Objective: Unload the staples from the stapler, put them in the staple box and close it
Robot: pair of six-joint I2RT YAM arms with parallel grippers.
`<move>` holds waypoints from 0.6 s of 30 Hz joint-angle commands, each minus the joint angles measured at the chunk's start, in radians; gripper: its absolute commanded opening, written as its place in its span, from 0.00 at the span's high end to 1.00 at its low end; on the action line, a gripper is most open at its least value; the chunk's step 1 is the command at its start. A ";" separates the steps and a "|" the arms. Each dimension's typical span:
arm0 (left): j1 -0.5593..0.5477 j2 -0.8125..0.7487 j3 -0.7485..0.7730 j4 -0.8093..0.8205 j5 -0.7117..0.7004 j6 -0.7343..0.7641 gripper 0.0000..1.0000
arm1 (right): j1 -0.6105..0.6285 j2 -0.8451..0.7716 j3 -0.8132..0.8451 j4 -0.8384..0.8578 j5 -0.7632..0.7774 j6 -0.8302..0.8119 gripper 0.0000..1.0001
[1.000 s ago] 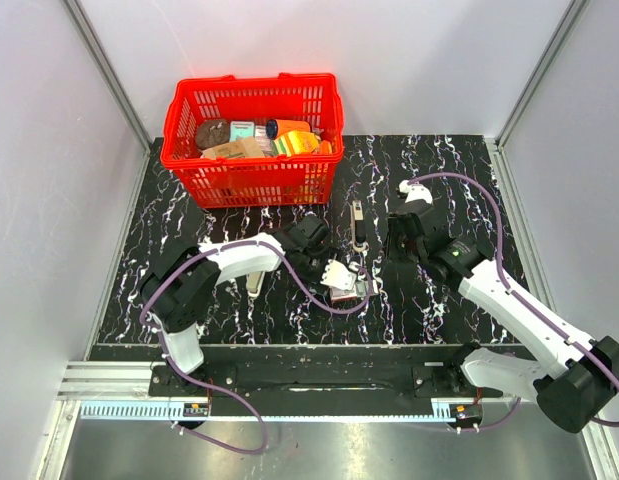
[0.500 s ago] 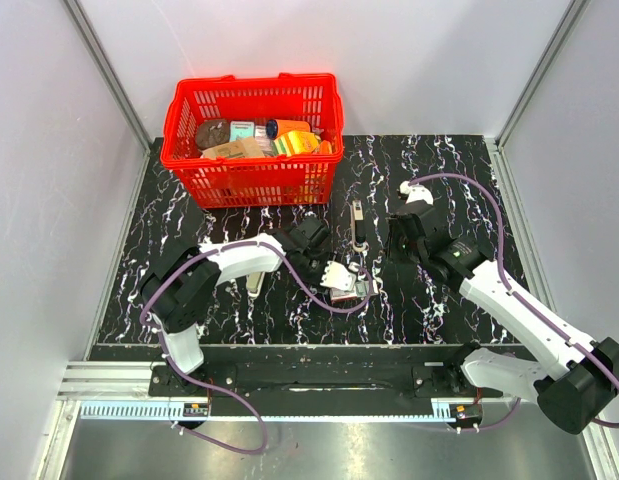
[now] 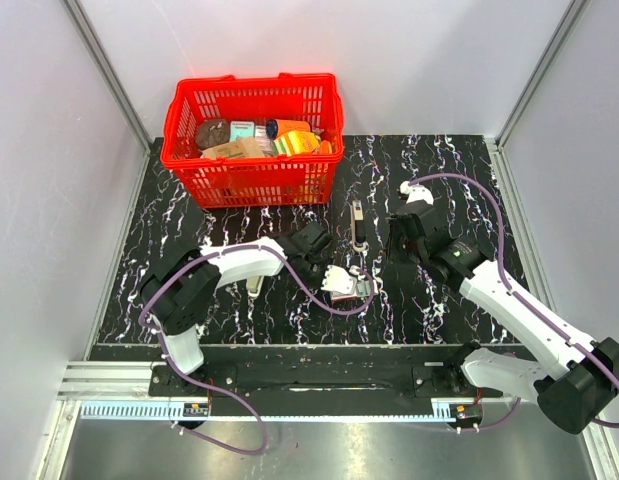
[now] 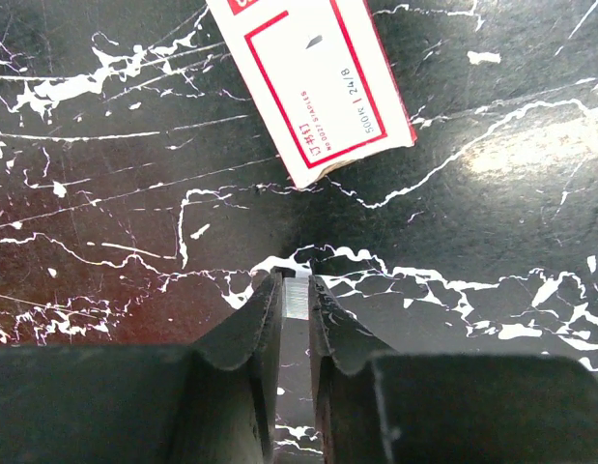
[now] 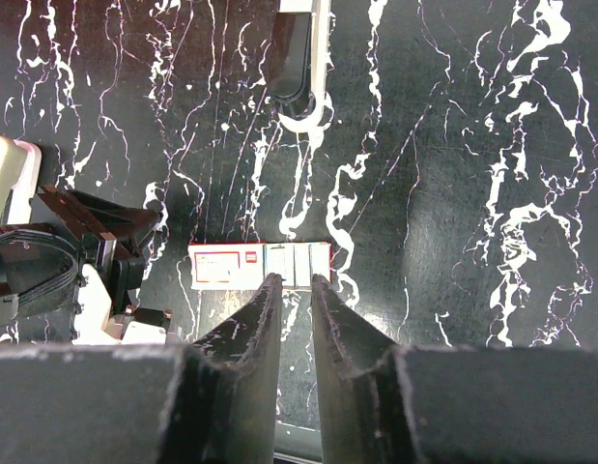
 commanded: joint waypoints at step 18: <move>0.007 -0.065 0.159 -0.184 0.038 -0.166 1.00 | -0.007 -0.029 0.072 -0.023 0.050 -0.015 0.76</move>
